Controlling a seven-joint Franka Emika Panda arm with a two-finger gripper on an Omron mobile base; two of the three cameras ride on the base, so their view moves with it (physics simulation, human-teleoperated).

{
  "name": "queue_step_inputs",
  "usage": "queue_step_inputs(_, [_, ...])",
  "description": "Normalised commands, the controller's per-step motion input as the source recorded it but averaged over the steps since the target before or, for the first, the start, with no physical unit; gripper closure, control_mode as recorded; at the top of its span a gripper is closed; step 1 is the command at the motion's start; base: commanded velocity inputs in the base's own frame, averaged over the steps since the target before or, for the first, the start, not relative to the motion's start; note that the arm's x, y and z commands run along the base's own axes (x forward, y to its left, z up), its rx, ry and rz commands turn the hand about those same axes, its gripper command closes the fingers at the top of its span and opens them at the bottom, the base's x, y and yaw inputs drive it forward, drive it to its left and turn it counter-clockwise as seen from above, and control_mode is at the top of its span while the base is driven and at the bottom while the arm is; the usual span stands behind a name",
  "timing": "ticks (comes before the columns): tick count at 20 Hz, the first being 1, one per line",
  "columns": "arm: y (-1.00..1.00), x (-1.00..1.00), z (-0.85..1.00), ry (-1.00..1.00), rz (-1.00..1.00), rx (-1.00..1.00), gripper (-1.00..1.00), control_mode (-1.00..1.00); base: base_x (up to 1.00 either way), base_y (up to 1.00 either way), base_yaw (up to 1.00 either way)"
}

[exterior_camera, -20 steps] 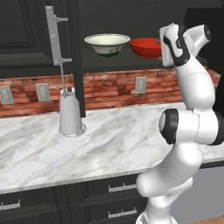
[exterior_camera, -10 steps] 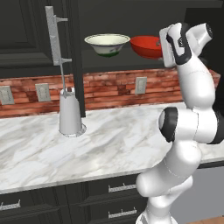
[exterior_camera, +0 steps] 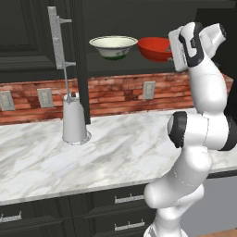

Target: Move the bowls from the cabinet to the plates on the dining table.

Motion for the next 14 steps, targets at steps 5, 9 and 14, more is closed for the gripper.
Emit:
queue_step_inputs(5, [0.00, 0.04, -0.34, 0.00, 0.06, 0.00, 1.00, -1.00, 0.00, 0.00, 0.00])
queue_step_inputs(9, [0.04, -0.11, -0.24, 0.00, 0.04, -0.01, 1.00, -1.00, 0.00, 0.00, 0.00])
queue_step_inputs(14, [0.25, -0.22, -0.01, -0.03, 0.00, -0.05, 1.00, -1.00, 0.00, 0.00, 0.00])
